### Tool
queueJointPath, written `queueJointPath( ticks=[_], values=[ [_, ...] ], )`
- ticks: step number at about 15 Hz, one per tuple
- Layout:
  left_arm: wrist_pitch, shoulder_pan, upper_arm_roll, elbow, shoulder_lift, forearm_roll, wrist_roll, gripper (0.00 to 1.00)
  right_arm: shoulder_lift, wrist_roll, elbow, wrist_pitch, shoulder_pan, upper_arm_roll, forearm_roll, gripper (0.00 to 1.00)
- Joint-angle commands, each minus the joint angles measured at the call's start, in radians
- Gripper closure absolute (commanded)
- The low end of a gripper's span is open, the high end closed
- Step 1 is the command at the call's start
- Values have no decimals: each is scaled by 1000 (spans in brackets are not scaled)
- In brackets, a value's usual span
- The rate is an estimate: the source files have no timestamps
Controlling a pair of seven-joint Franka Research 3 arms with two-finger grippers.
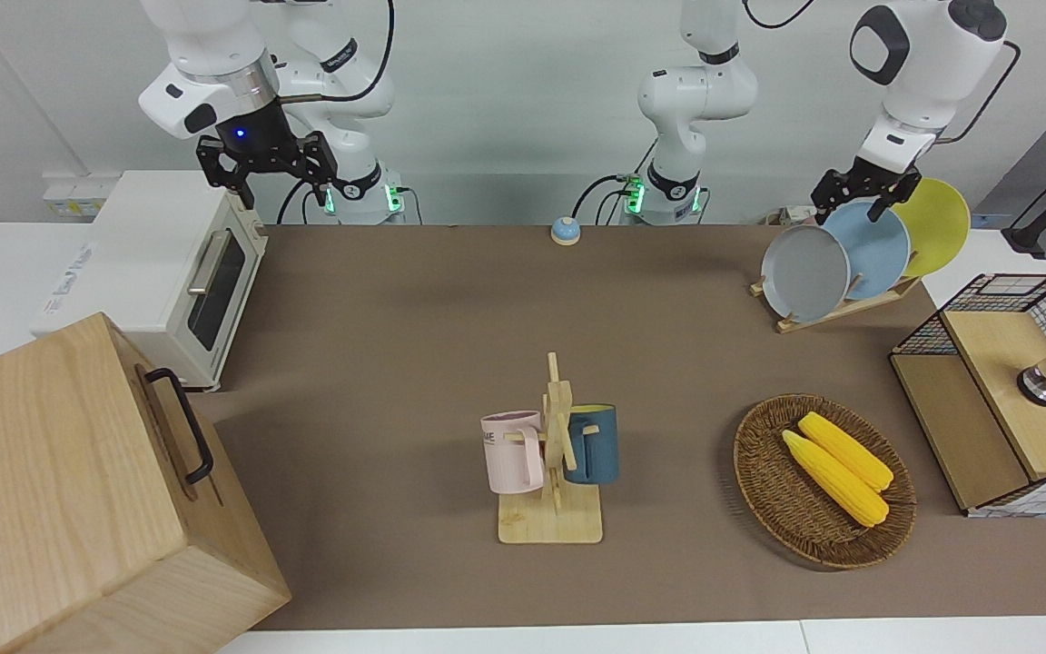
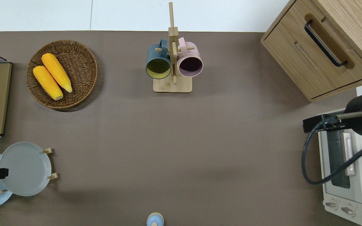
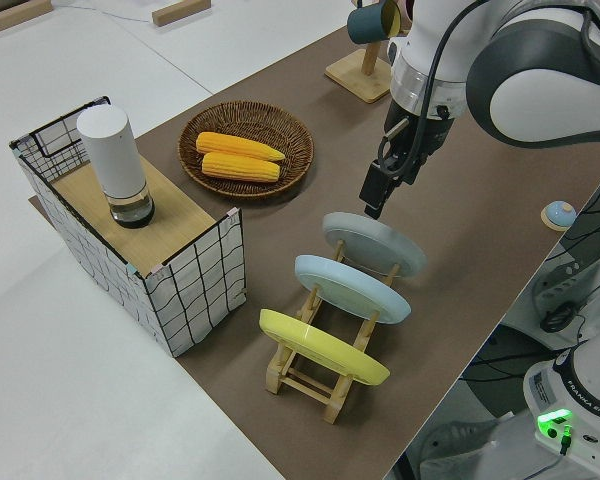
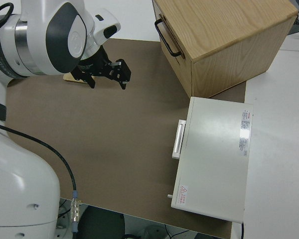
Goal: Pick gray plate from low plate rack and place it on table with left arm
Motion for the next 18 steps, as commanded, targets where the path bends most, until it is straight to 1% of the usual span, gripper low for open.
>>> queueJointPath(
  ticks=[1,5,9,15,16,18],
  values=[
    [109,15,-3,-122,-40,18,10,9,-2,0,6,-14,-7,5,7,11],
    [223,40,-3,-203,-39,20,22,9,-2,0,6,-14,-7,7,7,13],
    [300,56,-3,-262,-37,20,25,7,-2,0,6,-14,-7,5,7,11],
    [303,55,-3,-273,-33,20,25,7,-2,0,6,-14,-7,5,7,11],
    [303,55,-1,-271,-34,20,25,34,-2,0,6,-14,-7,7,7,11],
    [303,55,-3,-271,-34,20,25,319,-2,0,6,-14,-7,5,7,11]
  ],
)
